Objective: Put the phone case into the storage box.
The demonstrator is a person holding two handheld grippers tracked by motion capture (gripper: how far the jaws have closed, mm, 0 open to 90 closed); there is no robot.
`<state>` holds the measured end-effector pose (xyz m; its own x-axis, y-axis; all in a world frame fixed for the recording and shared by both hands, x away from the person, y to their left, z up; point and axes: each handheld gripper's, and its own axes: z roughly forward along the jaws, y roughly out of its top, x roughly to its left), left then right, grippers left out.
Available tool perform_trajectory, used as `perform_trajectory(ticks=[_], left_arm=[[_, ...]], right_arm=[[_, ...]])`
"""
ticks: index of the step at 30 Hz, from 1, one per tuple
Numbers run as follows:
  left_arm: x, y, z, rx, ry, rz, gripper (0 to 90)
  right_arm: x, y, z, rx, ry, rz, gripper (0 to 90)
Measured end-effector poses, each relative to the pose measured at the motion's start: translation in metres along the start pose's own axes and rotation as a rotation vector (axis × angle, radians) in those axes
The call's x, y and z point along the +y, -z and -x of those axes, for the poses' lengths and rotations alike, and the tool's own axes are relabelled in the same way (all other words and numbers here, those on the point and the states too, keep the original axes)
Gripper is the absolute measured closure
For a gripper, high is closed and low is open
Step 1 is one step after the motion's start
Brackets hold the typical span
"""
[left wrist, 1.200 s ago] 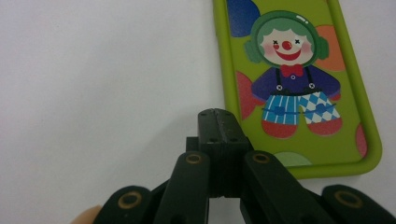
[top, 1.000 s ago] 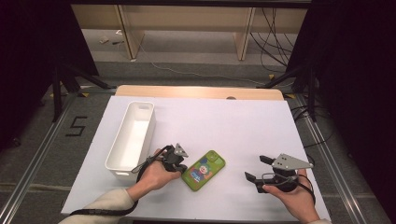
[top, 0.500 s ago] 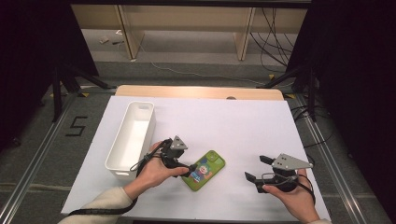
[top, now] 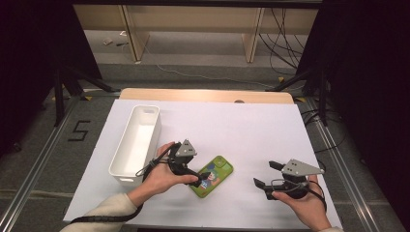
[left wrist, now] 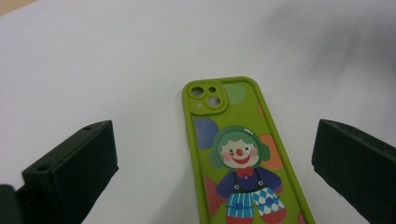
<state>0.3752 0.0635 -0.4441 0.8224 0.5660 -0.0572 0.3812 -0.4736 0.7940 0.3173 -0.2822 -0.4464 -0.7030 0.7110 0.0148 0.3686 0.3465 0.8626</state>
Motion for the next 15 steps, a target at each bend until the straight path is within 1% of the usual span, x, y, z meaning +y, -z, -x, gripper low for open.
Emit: perform_trajectory(ticks=[2,8,15], left_arm=[[0.0019,-0.0008,0.0015,0.002,-0.009,0.000,0.0],[0.0041,-0.0042,0.0035,-0.003,-0.017,-0.003,0.0],[0.0097,-0.0074,0.0056,-0.002,-0.020,0.013,0.0]], right_arm=[[0.0001,-0.0002,-0.0001,0.001,0.000,-0.002,16.4],[0.0000,-0.0002,-0.0001,-0.002,-0.003,-0.003,16.4],[0.0000,-0.0003,0.0000,-0.003,-0.007,-0.003,16.3]])
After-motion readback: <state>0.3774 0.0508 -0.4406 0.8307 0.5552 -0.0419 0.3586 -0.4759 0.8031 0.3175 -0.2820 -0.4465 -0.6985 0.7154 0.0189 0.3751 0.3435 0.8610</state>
